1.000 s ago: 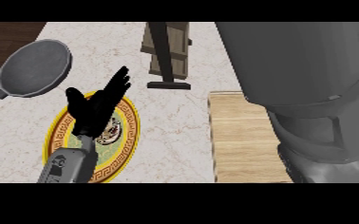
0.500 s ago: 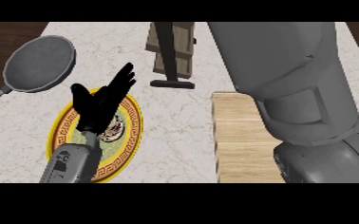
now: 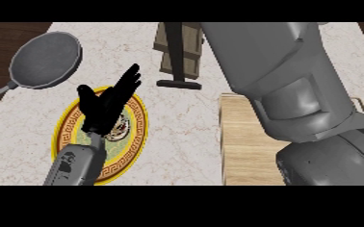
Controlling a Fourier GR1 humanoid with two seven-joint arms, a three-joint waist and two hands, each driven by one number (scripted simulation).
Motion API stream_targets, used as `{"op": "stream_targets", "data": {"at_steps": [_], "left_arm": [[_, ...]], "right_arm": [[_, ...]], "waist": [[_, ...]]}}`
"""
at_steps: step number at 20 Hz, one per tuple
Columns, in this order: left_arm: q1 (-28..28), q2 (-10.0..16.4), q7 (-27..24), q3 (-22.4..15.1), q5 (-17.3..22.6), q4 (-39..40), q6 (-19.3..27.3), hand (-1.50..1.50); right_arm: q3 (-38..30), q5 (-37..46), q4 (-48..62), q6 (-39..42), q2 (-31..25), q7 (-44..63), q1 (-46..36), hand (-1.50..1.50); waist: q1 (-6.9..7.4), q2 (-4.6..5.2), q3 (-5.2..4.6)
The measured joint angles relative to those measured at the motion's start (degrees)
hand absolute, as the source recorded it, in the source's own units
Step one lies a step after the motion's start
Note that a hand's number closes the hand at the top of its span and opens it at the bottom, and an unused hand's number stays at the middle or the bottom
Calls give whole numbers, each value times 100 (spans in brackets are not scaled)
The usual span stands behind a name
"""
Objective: Pick the squash from the tray and place it in the tiered basket
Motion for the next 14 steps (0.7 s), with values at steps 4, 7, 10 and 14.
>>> {"op": "stream_targets", "data": {"at_steps": [4, 7, 10, 14], "left_arm": [[-47, 24, 14, 36, 13, 14, -16, 0], [15, 42, 12, 70, 20, 7, -6, 0], [132, 88, -53, 159, 44, -6, 4, 0], [194, 122, -77, 287, 61, 83, 54, 0]], "right_arm": [[59, 147, 293, -654, -30, -192, -166, -150], [-5, 219, 418, -1158, -113, -108, -253, -150], [-98, 258, 489, -1575, -216, 185, -309, -150], [-112, 318, 493, -1592, -468, 547, -306, -150]], "waist": [[-28, -6, -4], [-98, -35, -2], [-218, -88, 3], [-425, -158, 14]]}}
